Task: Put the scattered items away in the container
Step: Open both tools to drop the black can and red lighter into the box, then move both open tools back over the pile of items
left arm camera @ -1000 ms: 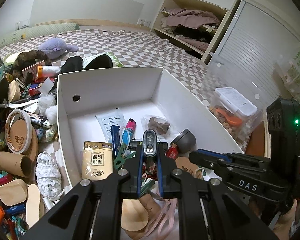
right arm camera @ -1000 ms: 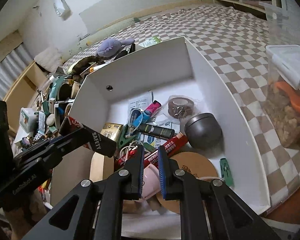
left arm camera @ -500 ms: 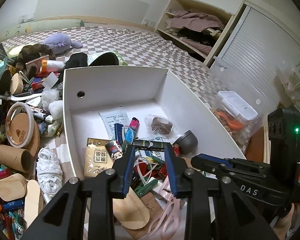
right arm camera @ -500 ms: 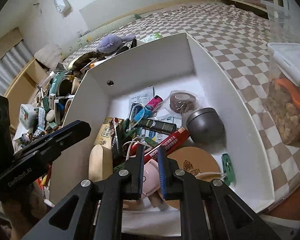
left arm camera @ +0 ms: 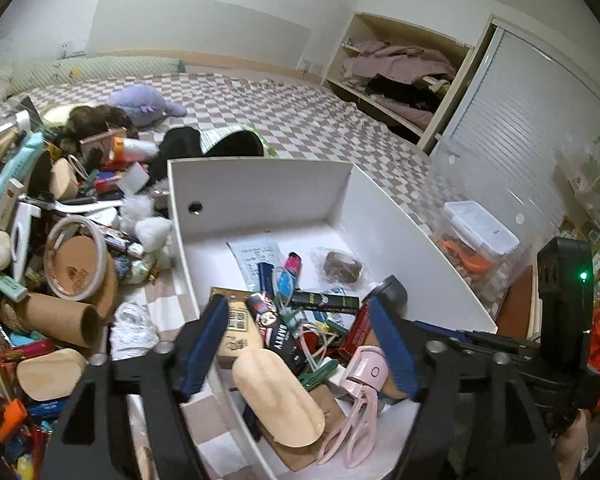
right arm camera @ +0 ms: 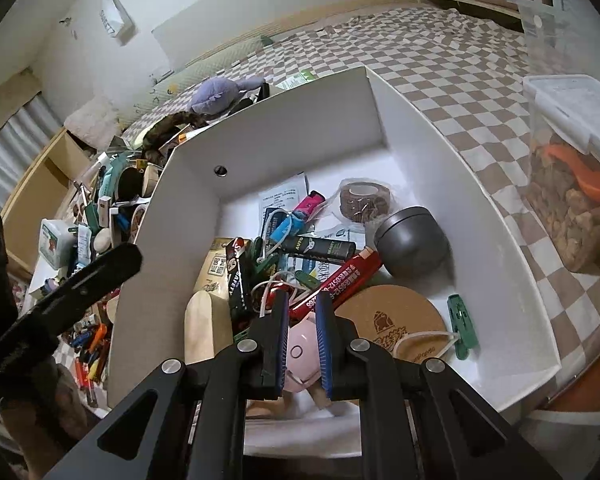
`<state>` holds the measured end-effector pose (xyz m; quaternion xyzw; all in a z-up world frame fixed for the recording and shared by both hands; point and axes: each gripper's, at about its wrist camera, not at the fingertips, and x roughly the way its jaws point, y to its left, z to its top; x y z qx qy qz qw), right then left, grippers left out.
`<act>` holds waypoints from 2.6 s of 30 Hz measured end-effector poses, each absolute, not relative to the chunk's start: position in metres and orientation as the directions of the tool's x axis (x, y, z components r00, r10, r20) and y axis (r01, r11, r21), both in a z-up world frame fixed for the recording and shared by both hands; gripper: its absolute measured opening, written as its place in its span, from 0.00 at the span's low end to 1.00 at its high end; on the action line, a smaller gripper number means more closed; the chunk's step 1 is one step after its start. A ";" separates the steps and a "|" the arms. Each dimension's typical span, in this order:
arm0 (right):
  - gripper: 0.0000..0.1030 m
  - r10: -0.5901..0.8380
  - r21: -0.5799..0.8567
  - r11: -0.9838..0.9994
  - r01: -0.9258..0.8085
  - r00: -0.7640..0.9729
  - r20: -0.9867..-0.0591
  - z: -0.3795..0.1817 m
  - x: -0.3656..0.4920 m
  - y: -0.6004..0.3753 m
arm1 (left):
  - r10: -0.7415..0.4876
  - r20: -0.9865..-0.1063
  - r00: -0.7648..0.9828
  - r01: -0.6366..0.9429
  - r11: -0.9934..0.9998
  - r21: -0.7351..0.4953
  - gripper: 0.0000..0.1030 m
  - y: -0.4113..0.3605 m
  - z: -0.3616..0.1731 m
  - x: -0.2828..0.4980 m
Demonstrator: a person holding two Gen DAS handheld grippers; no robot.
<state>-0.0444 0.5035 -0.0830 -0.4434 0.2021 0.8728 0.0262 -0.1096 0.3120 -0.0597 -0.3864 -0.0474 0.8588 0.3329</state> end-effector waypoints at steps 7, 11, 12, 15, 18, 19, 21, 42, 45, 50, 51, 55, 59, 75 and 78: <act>0.13 -0.152 0.351 -0.914 -0.202 -0.632 -0.760 -0.078 -0.042 0.496 | 0.572 -0.602 -0.557 -0.509 -0.808 -0.297 0.93 0.290 -0.048 -0.108; 0.18 -0.143 0.339 -0.923 -0.184 -0.654 -0.743 -0.074 -0.041 0.491 | 0.559 -0.596 -0.577 -0.497 -0.819 -0.288 0.95 0.278 -0.045 -0.110; 0.47 -0.132 0.330 -0.927 -0.181 -0.664 -0.736 -0.072 -0.041 0.489 | 0.556 -0.594 -0.581 -0.496 -0.821 -0.283 0.95 0.276 -0.044 -0.110; 1.00 -0.092 0.302 -0.936 -0.181 -0.702 -0.706 -0.066 -0.038 0.483 | 0.548 -0.590 -0.593 -0.497 -0.826 -0.267 0.95 0.269 -0.043 -0.111; 1.00 -0.055 0.259 -0.951 -0.169 -0.733 -0.679 -0.059 -0.037 0.475 | 0.529 -0.581 -0.618 -0.496 -0.836 -0.234 0.95 0.263 -0.041 -0.108; 1.00 -0.046 0.252 -0.953 -0.169 -0.742 -0.669 -0.058 -0.036 0.474 | 0.524 -0.578 -0.625 -0.495 -0.839 -0.225 0.95 0.261 -0.041 -0.108; 1.00 -0.027 0.239 -0.956 -0.169 -0.761 -0.648 -0.055 -0.036 0.472 | 0.514 -0.571 -0.640 -0.491 -0.845 -0.211 1.00 0.256 -0.040 -0.107; 1.00 -0.004 0.192 -0.974 -0.118 -0.844 -0.537 -0.020 -0.040 0.426 | 0.359 -0.514 -0.779 -0.382 -0.922 -0.065 1.00 0.158 -0.026 -0.111; 1.00 -0.016 0.196 -0.975 -0.102 -0.853 -0.522 -0.011 -0.042 0.413 | 0.350 -0.509 -0.787 -0.367 -0.928 -0.070 1.00 0.141 -0.025 -0.111; 1.00 -0.075 0.218 -0.975 -0.045 -0.855 -0.513 -0.002 -0.050 0.387 | 0.311 -0.507 -0.804 -0.339 -0.940 -0.038 1.00 0.118 -0.024 -0.111; 1.00 -0.080 0.208 -0.978 -0.033 -0.857 -0.509 0.000 -0.051 0.381 | 0.304 -0.507 -0.806 -0.334 -0.942 -0.033 1.00 0.114 -0.025 -0.111; 1.00 -0.133 0.154 -0.986 0.067 -0.872 -0.471 0.006 -0.051 0.350 | 0.275 -0.511 -0.814 -0.309 -0.951 -0.021 1.00 0.094 -0.027 -0.112; 1.00 -0.142 0.068 -0.990 0.125 -0.878 -0.458 0.007 -0.054 0.314 | 0.251 -0.525 -0.813 -0.256 -0.965 -0.065 1.00 0.065 -0.032 -0.115; 1.00 -0.146 -0.026 -0.976 0.218 -0.730 -0.668 -0.073 -0.096 0.230 | 0.196 -0.642 -0.741 -0.066 -0.973 -0.222 1.00 -0.026 -0.092 -0.128; 1.00 -0.120 -0.051 -0.975 0.216 -0.709 -0.695 -0.087 -0.103 0.222 | 0.179 -0.651 -0.737 -0.035 -0.973 -0.228 1.00 -0.034 -0.104 -0.128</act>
